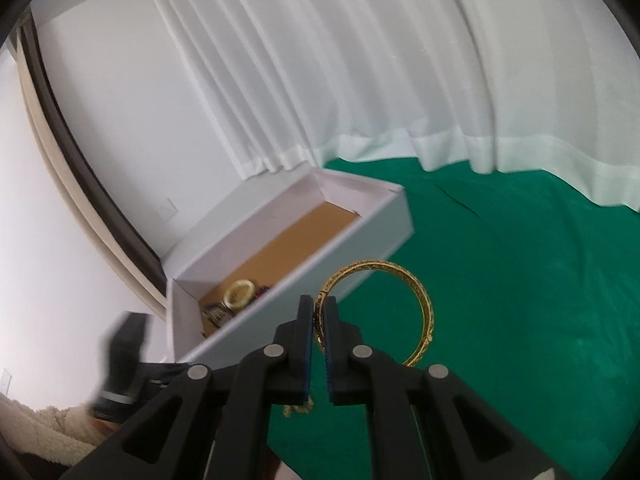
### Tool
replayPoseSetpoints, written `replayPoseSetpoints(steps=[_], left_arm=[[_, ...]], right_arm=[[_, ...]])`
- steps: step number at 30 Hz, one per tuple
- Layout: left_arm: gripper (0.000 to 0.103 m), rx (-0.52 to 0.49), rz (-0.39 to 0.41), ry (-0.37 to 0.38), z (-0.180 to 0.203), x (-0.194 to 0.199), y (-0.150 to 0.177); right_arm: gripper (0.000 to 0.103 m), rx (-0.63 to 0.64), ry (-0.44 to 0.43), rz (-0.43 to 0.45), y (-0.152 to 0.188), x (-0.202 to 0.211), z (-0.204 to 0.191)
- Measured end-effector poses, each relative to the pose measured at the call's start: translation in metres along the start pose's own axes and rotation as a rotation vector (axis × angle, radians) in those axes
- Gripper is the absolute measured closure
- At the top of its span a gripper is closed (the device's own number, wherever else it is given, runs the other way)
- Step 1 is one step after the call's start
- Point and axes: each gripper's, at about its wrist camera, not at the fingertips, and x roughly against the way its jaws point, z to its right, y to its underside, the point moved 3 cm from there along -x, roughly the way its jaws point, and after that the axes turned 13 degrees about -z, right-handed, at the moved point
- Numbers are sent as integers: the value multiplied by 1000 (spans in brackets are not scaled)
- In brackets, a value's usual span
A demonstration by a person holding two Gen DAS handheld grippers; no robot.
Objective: Organize jewelry
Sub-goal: 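Carry the necklace to the box with left tool while right tool carries gold bangle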
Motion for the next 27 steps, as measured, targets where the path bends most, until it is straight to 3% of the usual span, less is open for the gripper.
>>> replayPoseSetpoints(steps=[4,7,10,11,27], left_arm=[[42,4,-10,-129,0,-29,-6],[90,27,-24,-139,-5,-38,-5],[91,60,-13,-95,-11,-36,-7],[98,73,-7,-79,-13,-34,-8],[98,92,226,204,-7,121,-47]], right_arm=[[98,-6,32,-12,12,-2,7],[98,4,57,-11,19,-5,7],[98,0,62,-19,25,-11,10],[98,-7,59,-26,27,-15,11],[98,-31,30,-24,22,-23,19]])
